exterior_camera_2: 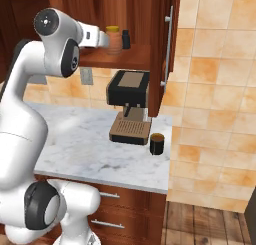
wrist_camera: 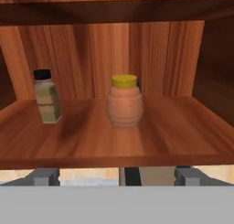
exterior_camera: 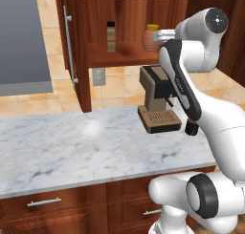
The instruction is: Pick the cinnamon and honey bottle from the cabinet and place them next to the mug.
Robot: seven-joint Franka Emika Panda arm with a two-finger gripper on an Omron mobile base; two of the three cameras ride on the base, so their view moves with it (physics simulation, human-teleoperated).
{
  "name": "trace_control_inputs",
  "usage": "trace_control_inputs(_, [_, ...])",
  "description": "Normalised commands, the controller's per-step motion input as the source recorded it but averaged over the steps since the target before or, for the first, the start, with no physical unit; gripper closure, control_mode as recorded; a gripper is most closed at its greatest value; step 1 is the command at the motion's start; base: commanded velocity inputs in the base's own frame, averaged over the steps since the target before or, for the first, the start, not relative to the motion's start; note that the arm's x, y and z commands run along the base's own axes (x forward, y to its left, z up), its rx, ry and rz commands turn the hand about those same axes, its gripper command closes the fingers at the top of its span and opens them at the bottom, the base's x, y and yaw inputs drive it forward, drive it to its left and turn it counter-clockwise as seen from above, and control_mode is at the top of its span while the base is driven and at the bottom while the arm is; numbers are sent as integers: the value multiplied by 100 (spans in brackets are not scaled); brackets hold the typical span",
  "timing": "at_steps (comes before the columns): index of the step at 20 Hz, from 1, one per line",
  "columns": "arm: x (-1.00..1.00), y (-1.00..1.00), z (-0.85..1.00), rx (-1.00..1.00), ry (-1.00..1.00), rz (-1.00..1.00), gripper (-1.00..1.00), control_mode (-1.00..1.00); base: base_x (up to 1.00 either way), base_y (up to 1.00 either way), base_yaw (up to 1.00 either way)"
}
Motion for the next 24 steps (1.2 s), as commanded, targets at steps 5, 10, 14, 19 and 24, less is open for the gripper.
trace_control_inputs(5, [17, -12, 0, 0, 4, 0, -100, -100, 0, 0, 0])
trace_control_inputs(10, [11, -12, -16, 0, 19, 1, -100, -100, 0, 0, 0])
trace_control_inputs(14, [3, -3, -1, 0, 17, 0, -100, -100, 0, 0, 0])
trace_control_inputs(19, [23, 0, -3, 0, 1, 0, -100, -100, 0, 0, 0])
trace_control_inputs(24, [61, 0, -1, 0, 0, 0, -100, -100, 0, 0, 0])
